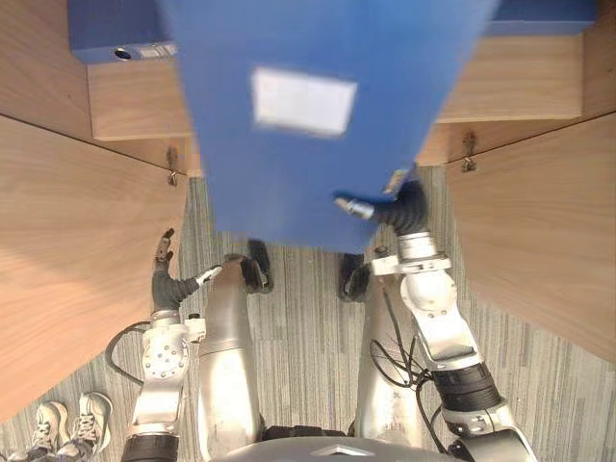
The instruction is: Walk over to the cabinet, pick up the folder, carry it to the office cabinet, place the folder inside the office cabinet, then close the office cabinet door
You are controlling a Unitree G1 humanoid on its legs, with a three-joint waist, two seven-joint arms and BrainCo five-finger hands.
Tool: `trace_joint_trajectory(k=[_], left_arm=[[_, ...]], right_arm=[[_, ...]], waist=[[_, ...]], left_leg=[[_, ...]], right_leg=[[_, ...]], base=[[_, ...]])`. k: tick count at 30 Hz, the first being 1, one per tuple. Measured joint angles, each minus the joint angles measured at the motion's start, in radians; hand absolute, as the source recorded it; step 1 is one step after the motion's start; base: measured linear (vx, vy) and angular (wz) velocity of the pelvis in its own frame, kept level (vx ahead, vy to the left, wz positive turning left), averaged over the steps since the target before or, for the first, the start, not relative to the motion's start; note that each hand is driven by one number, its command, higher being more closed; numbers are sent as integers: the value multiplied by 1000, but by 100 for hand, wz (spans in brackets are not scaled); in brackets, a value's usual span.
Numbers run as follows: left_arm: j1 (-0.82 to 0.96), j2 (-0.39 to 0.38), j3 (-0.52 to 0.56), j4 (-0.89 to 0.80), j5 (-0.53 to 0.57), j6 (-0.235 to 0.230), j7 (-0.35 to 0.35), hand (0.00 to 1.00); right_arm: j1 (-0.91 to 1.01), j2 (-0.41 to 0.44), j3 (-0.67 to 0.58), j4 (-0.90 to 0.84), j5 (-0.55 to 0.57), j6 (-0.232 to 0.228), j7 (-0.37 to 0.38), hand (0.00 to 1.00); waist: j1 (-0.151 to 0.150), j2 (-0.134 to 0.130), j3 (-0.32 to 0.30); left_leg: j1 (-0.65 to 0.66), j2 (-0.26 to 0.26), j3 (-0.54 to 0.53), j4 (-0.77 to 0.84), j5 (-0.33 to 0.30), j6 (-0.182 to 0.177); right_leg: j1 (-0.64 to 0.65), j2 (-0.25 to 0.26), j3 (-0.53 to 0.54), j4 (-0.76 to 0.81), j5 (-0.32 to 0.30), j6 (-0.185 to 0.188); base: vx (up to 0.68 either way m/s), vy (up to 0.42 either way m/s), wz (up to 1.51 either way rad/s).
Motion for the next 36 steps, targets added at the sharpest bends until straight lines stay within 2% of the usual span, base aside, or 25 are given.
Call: trace_joint_trajectory(k=[4,8,14,19,25,27,29,33,36], left_arm=[[0,-22,6,-12,-8,0,-3,0],[-3,-45,5,-61,-34,-1,-5,0],[-3,-46,3,-86,-45,-2,-1,0],[-3,-46,-25,-88,-46,-2,2,0],[-19,-45,-56,-113,-58,-1,20,0],[-72,-45,-77,-111,-64,19,29,0],[-89,-44,-75,-112,-64,20,40,0],[-85,-44,-74,-113,-80,20,44,0],[-84,-44,-91,-113,-86,20,44,0]], right_arm=[[-16,38,-78,0,123,1,-10,100],[-71,67,-145,36,291,1,-41,100],[-180,66,-236,76,485,-1,-76,100],[-308,64,-269,178,610,-15,-116,100],[-496,47,-272,273,796,-29,-162,100],[-578,41,-272,341,866,-35,-164,100],[-649,28,-276,385,917,-35,-176,100],[-724,-11,-327,392,1002,-43,-199,100],[-777,-44,-365,447,1070,-65,-226,100]], waist=[[5,-1,5],[6,0,6],[16,0,5],[29,0,5],[28,0,5],[30,0,5],[28,0,5],[36,1,4],[42,1,4]], left_leg=[[-34,3,-12,33,-13,-7],[-62,6,-24,56,-19,-11],[-89,8,-40,62,-22,-16],[-105,7,-53,67,-21,-17],[-156,-2,-76,66,-9,-26],[-157,-4,-79,60,-3,-31],[-158,-5,-78,55,1,-32],[-187,-11,-94,35,20,-36],[-199,-18,-107,26,31,-46]], right_leg=[[-36,-1,-2,44,-24,-6],[-62,-1,-6,73,-42,-12],[-82,0,-22,85,-53,-21],[-91,-2,-33,98,-65,-27],[-129,-14,-57,111,-74,-35],[-130,-15,-60,111,-74,-36],[-133,-16,-61,110,-74,-36],[-153,-20,-82,100,-73,-38],[-160,-23,-92,101,-75,-42]], base=[[0,-101,4],[-16,-95,2],[-46,-90,2],[-40,-73,6],[-37,-70,9],[-26,-58,6],[-36,-55,5],[-43,-58,9],[-26,-50,11]])
